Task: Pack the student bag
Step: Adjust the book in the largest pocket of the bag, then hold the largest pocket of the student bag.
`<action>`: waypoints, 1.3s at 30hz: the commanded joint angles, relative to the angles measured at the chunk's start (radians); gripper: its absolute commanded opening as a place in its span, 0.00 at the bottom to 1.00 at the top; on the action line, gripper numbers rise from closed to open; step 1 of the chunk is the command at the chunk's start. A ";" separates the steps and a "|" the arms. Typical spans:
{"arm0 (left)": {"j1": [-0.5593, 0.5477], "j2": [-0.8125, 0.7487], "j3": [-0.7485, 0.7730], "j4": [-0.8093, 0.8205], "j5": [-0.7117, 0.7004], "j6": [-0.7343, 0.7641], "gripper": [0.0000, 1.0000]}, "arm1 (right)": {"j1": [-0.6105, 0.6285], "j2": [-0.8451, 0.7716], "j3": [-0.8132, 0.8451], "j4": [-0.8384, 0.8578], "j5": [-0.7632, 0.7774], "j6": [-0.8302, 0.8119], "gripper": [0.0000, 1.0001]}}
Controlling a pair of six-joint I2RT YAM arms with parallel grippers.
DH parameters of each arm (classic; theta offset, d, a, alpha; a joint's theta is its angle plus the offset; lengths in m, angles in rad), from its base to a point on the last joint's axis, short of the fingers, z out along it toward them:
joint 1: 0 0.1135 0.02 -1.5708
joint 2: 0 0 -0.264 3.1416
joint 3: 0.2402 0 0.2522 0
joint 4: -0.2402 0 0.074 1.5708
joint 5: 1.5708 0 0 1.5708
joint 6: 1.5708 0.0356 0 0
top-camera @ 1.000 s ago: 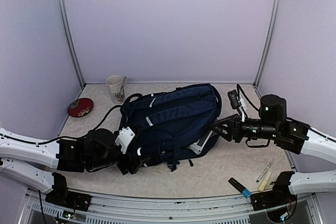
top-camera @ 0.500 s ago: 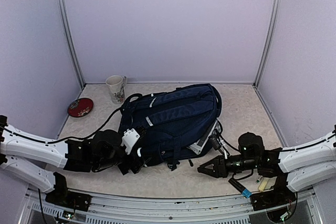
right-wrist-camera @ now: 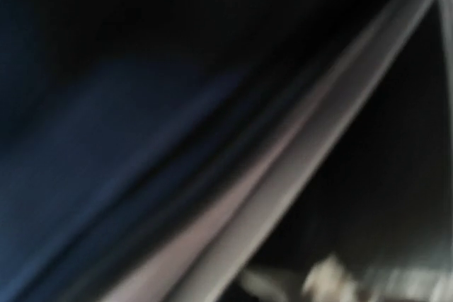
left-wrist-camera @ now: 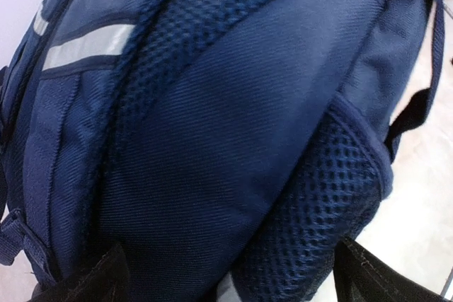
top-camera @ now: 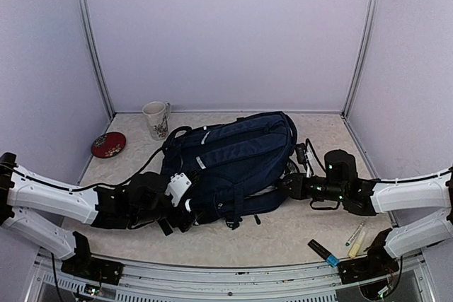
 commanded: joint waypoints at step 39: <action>0.025 0.130 0.147 -0.102 0.116 0.096 0.14 | 0.433 0.359 0.287 0.056 0.182 -0.047 0.16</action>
